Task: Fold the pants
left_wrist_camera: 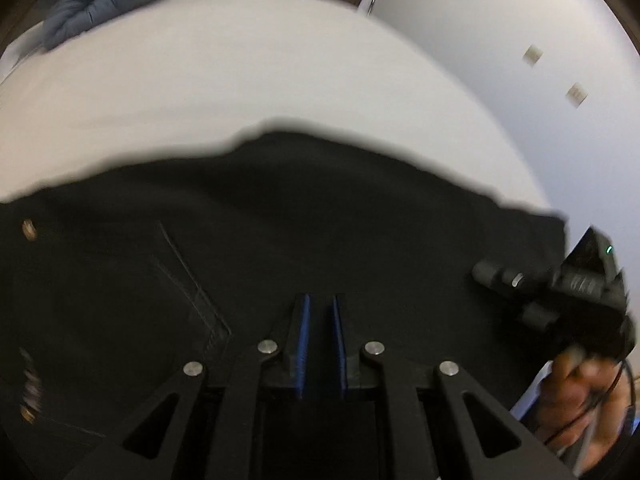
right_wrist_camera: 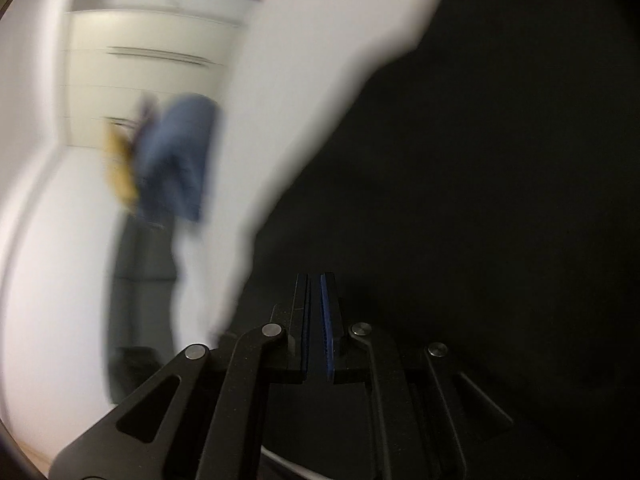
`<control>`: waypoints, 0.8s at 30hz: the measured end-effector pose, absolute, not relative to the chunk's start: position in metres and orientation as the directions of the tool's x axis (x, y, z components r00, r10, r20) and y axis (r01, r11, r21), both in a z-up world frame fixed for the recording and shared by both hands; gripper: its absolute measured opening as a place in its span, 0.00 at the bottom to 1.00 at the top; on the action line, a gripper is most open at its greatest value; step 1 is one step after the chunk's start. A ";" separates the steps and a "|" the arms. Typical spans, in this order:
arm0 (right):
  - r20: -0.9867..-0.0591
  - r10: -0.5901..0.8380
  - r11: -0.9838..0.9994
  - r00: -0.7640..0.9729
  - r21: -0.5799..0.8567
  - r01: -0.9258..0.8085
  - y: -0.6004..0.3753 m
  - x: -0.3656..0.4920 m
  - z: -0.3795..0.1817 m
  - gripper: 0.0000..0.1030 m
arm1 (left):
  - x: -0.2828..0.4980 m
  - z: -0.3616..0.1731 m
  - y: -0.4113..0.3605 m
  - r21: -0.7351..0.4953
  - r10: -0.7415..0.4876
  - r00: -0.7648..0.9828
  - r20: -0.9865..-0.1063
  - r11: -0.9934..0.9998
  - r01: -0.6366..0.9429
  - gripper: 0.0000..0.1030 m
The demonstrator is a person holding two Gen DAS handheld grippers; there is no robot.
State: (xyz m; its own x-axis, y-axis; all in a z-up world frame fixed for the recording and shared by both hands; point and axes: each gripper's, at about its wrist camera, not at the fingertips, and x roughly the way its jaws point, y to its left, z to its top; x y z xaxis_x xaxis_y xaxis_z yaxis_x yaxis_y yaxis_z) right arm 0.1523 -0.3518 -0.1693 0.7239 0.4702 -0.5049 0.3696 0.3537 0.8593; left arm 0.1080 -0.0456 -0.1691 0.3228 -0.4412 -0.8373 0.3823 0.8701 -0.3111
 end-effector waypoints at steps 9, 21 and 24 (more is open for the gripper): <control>-0.498 -0.023 0.294 0.867 0.825 0.482 -0.556 0.055 -0.145 0.00 | 0.120 -0.180 -0.012 -0.373 -0.473 0.315 -0.823 0.867 0.329 0.05; -0.438 0.310 0.442 0.844 0.852 0.279 -0.416 0.123 -0.119 0.06 | 0.089 -0.138 -0.077 -0.381 -0.560 0.344 -0.754 0.799 0.466 0.10; -0.514 0.428 0.491 0.743 0.823 0.287 -0.360 0.164 -0.152 0.06 | 0.094 -0.160 -0.093 -0.358 -0.521 0.312 -0.794 0.817 0.452 0.10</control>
